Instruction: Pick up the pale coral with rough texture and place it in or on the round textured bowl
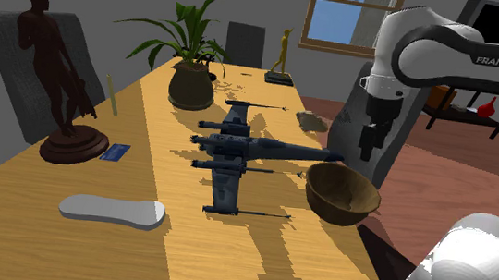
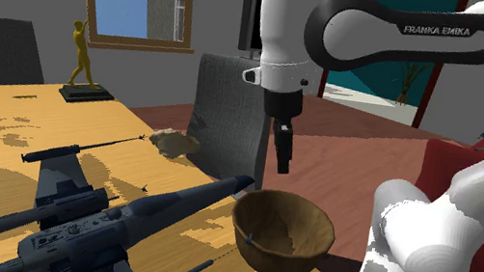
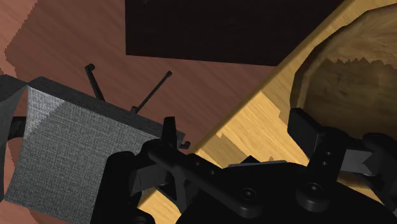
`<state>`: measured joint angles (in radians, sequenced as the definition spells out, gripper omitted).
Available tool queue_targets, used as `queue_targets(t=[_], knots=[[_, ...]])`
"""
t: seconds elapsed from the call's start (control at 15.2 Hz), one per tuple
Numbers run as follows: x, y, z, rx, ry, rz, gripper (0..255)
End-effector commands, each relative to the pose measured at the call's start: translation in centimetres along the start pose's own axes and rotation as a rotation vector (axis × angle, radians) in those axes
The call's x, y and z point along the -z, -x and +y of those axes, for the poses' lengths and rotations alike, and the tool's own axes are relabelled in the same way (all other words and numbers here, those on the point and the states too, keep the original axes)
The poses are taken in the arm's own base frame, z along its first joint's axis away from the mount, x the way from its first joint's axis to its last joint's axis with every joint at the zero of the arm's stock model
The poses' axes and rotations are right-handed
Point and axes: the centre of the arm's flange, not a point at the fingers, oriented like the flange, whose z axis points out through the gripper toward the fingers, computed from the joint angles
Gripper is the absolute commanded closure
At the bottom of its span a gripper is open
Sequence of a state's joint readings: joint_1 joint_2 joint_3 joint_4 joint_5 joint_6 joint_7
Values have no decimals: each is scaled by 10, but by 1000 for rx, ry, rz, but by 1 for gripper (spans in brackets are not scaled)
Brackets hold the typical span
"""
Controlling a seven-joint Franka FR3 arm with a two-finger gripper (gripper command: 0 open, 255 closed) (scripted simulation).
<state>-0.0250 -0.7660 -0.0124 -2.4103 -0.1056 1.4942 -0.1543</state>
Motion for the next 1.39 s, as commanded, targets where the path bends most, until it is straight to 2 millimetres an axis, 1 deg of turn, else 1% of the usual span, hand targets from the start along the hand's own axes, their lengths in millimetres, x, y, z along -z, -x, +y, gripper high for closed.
queue_targets(t=[0.0, 0.66, 1.32], knots=[[0, 0, 0, 0, 0, 0, 0], [-9, -91, 74, 39, 14, 107, 0], [-7, -186, 144, 78, 27, 213, 0]])
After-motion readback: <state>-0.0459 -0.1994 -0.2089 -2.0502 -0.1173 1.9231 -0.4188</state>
